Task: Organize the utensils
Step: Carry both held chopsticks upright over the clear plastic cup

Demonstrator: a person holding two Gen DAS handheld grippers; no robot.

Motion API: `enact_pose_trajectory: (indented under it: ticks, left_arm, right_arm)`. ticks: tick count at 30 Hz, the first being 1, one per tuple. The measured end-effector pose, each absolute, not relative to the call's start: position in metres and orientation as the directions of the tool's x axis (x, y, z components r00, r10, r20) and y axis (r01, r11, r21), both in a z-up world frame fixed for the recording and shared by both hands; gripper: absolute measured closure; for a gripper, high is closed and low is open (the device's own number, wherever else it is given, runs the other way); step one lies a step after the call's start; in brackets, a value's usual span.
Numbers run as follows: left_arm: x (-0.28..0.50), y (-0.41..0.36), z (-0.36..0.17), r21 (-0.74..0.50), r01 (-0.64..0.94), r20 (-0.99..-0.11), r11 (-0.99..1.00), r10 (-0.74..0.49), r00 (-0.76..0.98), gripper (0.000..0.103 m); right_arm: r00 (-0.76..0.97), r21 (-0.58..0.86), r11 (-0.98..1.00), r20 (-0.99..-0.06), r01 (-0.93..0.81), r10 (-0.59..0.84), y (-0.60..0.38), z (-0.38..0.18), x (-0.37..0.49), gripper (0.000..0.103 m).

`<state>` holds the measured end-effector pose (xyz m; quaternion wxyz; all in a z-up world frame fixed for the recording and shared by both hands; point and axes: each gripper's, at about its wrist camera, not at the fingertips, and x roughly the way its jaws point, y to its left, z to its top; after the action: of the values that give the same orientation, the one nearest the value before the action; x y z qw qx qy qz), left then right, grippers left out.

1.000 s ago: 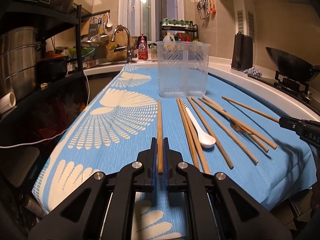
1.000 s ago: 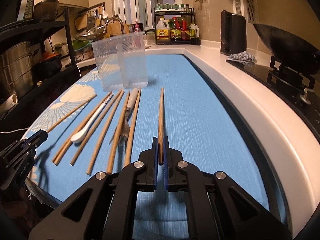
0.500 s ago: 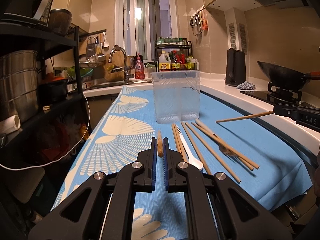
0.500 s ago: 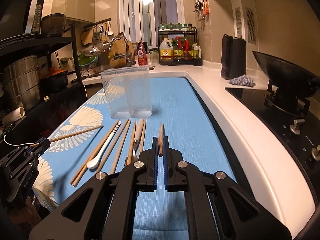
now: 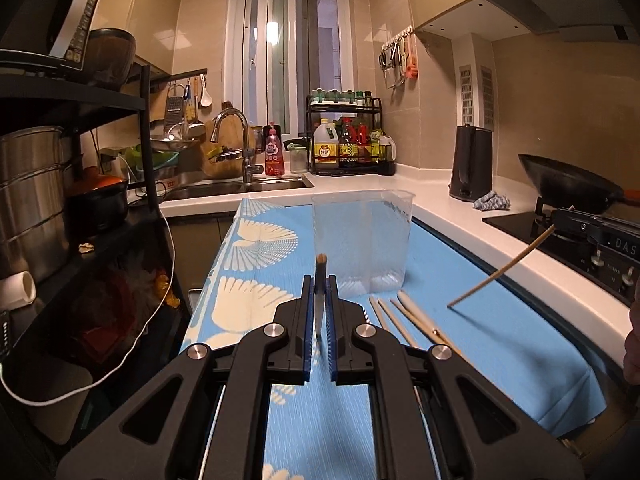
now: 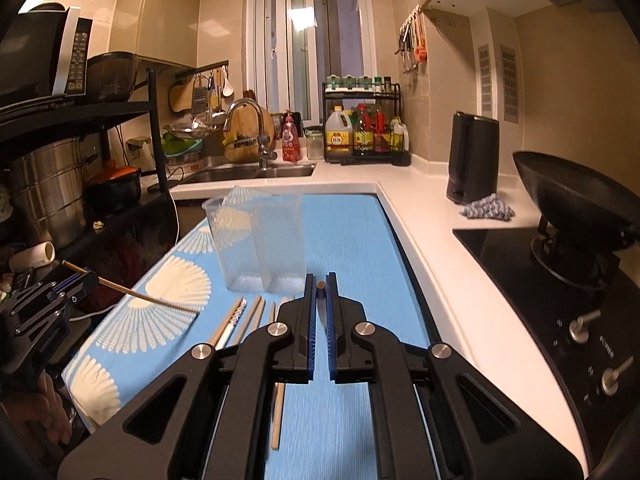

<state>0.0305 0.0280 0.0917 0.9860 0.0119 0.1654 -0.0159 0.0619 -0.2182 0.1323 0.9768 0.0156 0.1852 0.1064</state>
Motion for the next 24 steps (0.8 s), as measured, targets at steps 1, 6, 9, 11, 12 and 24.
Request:
enact_pose_trajectory:
  ticks: [1,6,9,11,12,24]
  left_arm:
    - [0.035,0.031,0.097,0.010,0.037,-0.330,0.999,-0.031,0.943,0.097]
    - [0.062,0.045,0.122,-0.034,0.058,-0.380,0.998,-0.067,0.923,0.097]
    - [0.080,0.051,0.132,-0.064,0.071,-0.433,0.995,-0.092,0.897,0.097]
    - [0.088,0.053,0.136,-0.078,0.069,-0.459,0.995,-0.097,0.883,0.097]
    - [0.092,0.053,0.138,-0.083,0.072,-0.471,0.994,-0.103,0.876,0.097]
    - [0.131,0.059,0.197,-0.121,0.099,-0.528,0.988,-0.149,0.836,0.097]
  right_arm:
    - [0.908,0.070,0.976,-0.359,-0.206,0.218,-0.217,0.138,0.066,0.098]
    - [0.906,0.055,0.971,-0.350,-0.232,0.236,-0.212,0.161,0.084,0.098]
    - [0.899,0.066,0.967,-0.358,-0.245,0.252,-0.208,0.171,0.095,0.098]
    - [0.894,0.083,0.966,-0.367,-0.244,0.257,-0.207,0.178,0.102,0.098]
    - [0.894,0.087,0.966,-0.367,-0.243,0.258,-0.207,0.180,0.105,0.098]
    - [0.877,0.126,0.947,-0.355,-0.297,0.322,-0.201,0.247,0.141,0.098]
